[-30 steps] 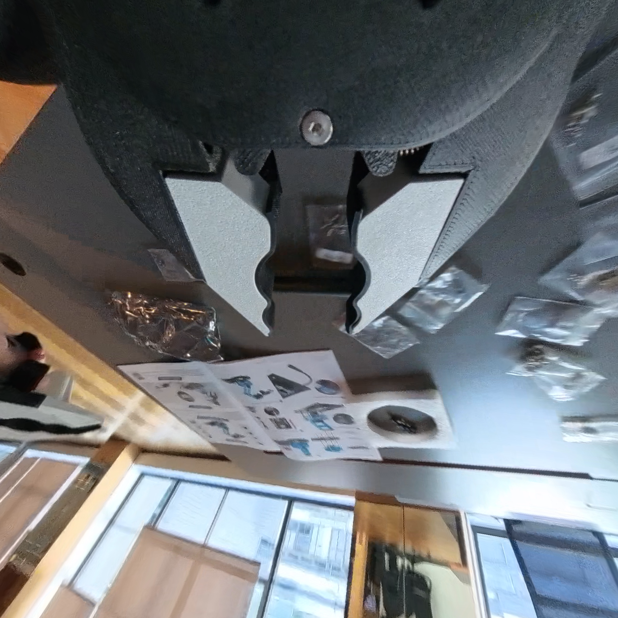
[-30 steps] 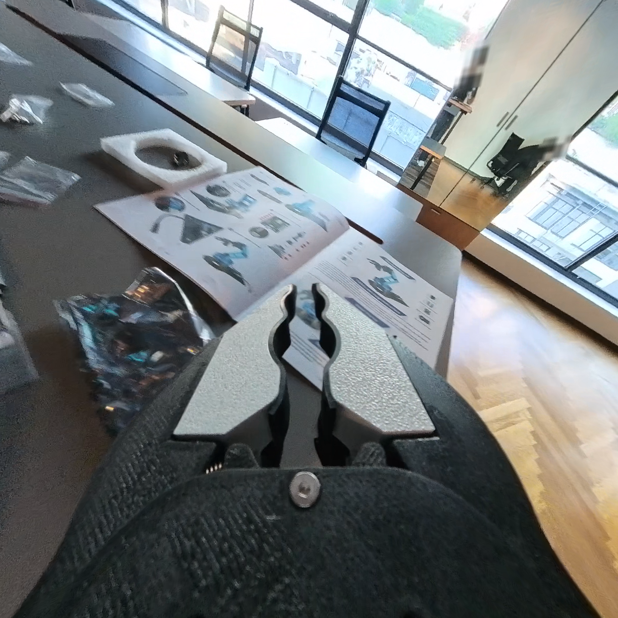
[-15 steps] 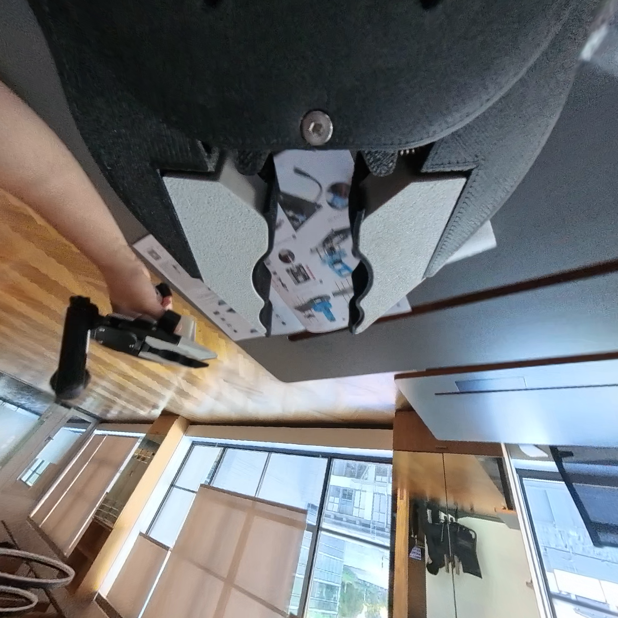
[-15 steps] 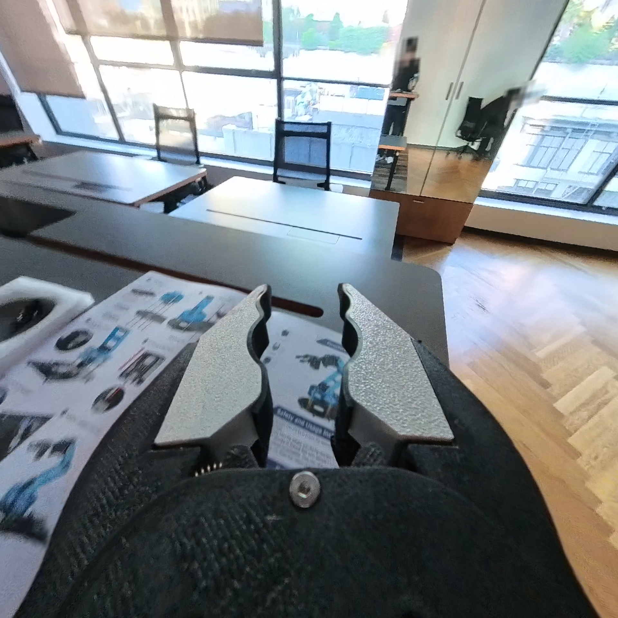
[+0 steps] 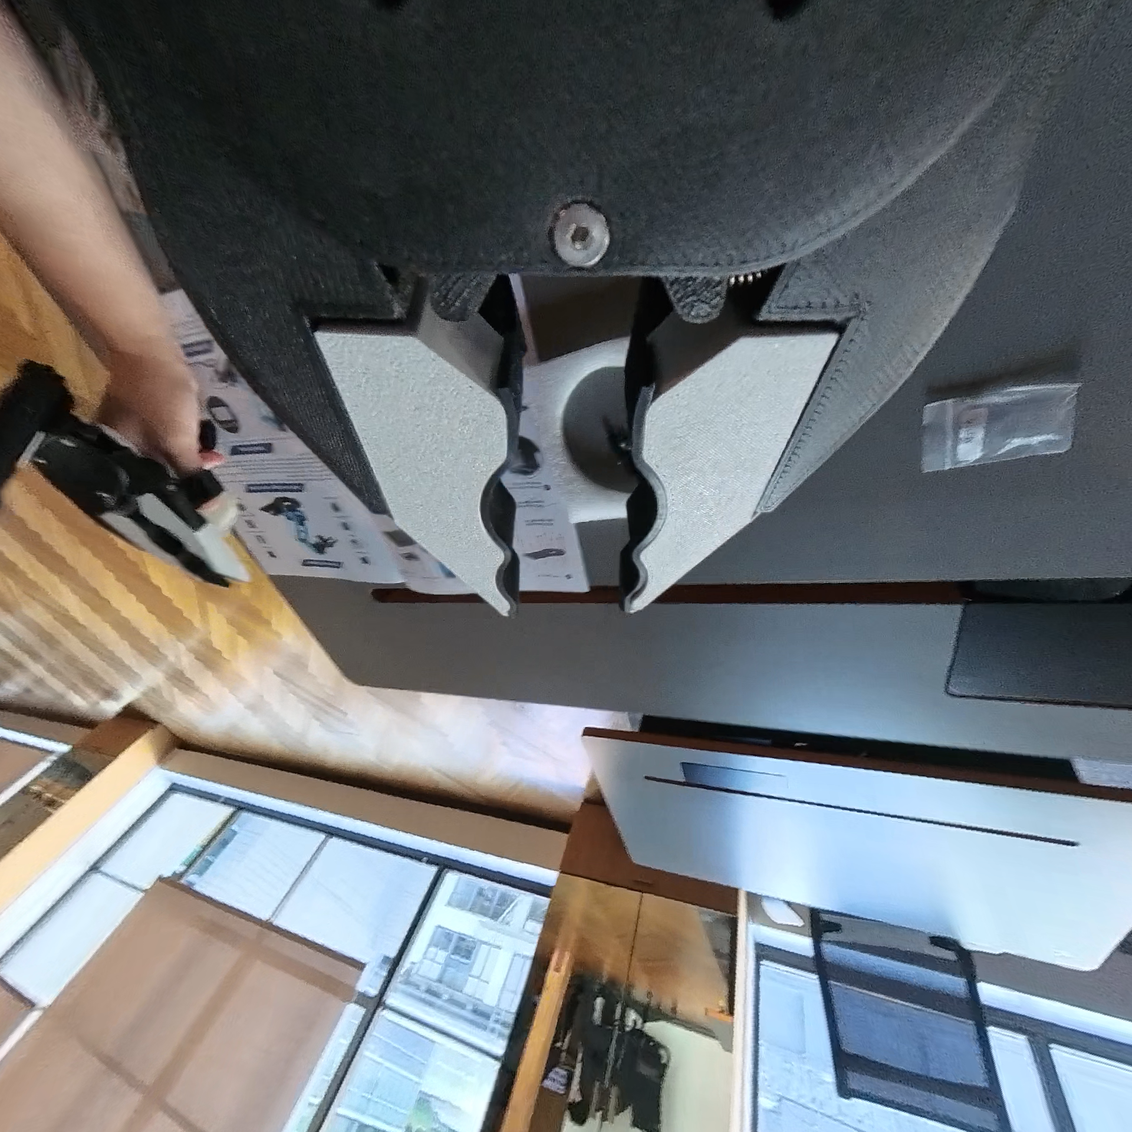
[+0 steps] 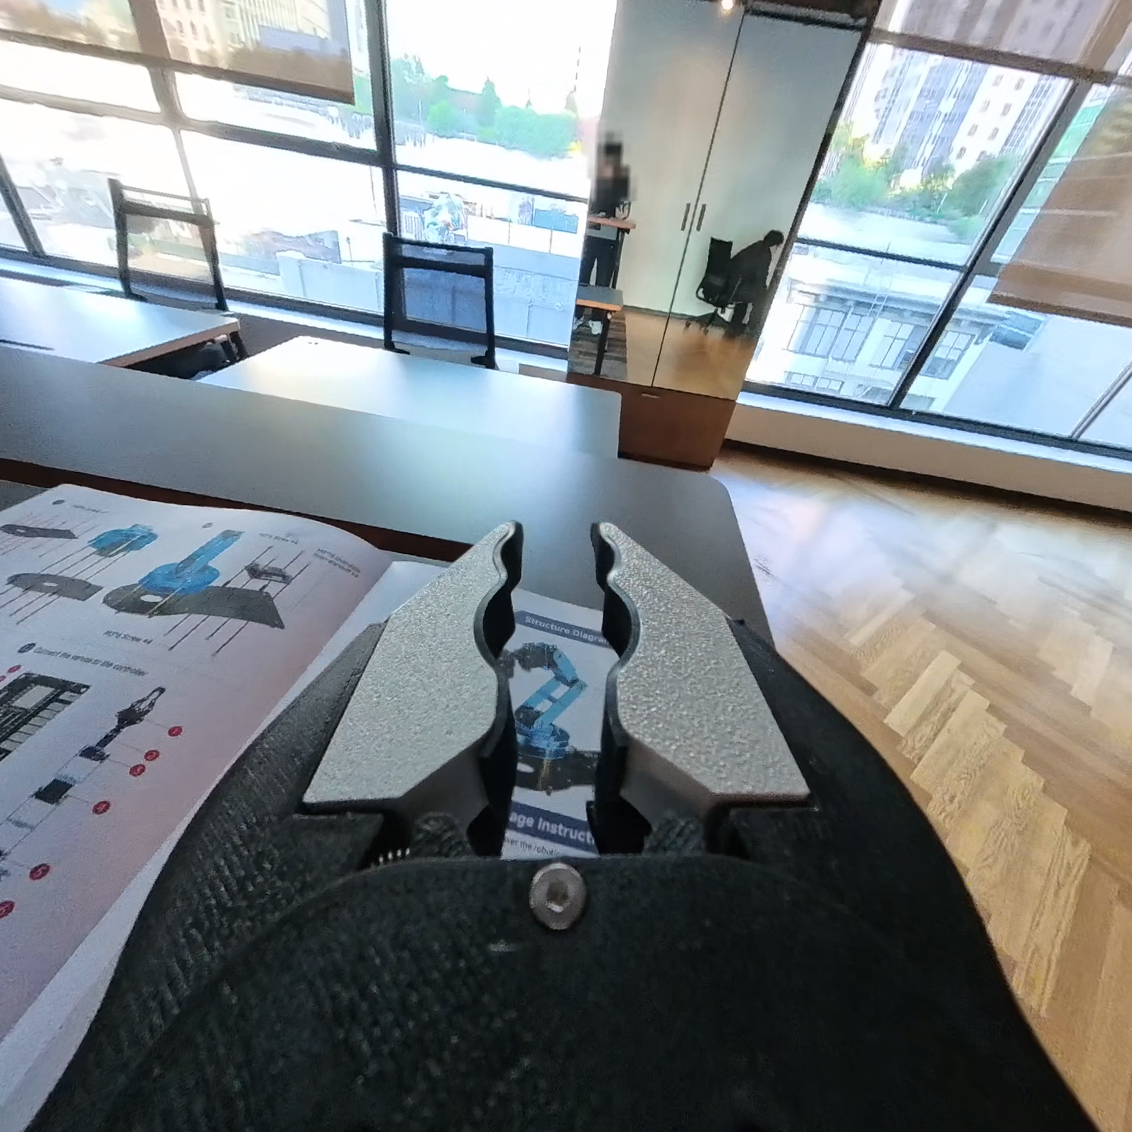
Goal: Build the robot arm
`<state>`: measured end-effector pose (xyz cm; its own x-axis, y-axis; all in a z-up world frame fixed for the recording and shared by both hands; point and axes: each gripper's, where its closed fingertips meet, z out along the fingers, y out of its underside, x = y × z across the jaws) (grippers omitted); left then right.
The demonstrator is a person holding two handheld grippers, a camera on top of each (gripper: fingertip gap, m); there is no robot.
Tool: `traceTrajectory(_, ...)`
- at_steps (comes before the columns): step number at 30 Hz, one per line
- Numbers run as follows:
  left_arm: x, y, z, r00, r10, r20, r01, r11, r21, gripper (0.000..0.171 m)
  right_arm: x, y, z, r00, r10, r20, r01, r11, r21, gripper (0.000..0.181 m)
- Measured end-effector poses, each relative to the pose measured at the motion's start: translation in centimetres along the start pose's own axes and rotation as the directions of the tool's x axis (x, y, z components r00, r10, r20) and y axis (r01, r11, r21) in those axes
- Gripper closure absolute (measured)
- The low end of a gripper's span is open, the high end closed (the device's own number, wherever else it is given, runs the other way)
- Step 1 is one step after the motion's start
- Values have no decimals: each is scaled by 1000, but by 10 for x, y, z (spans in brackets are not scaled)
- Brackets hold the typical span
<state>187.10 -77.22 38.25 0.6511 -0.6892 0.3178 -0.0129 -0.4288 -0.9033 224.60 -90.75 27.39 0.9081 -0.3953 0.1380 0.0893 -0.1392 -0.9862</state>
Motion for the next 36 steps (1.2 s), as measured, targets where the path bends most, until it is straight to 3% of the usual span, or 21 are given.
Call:
traceTrajectory(6, -10, -10, 10, 994, -110, -6, 109, 974, 198, 142, 1, -11, -19, 998, 58, -17, -57, 996, 74, 157)
traceTrajectory(11, -20, 13, 29, 993, -103, 55, 94, 984, 149, 141, -8, -10, -18, 1000, -7, -28, 9, 998, 65, 161)
traceTrajectory(14, -22, 11, 29, 993, -108, 56, 97, 980, 175, 142, -16, -7, -16, 1000, -5, 16, 4, 999, 53, 161)
traceTrajectory(21, -20, 8, 30, 986, -166, 2, 161, 956, 244, 146, -5, -4, -17, 999, -12, -40, 14, 999, 44, 162)
traceTrajectory(25, -19, 11, 33, 985, -174, -8, 170, 953, 249, 148, 1, 0, -18, 994, -53, -94, 55, 998, 16, 167)
traceTrajectory(33, -42, 33, 43, 983, -139, 123, 121, 982, 148, 145, 14, 8, -19, 984, -56, -167, 50, 998, -40, 168)
traceTrajectory(36, -49, 45, 48, 980, -133, 146, 124, 990, 72, 141, 4, 8, -17, 994, -19, -110, 15, 999, -37, 164)
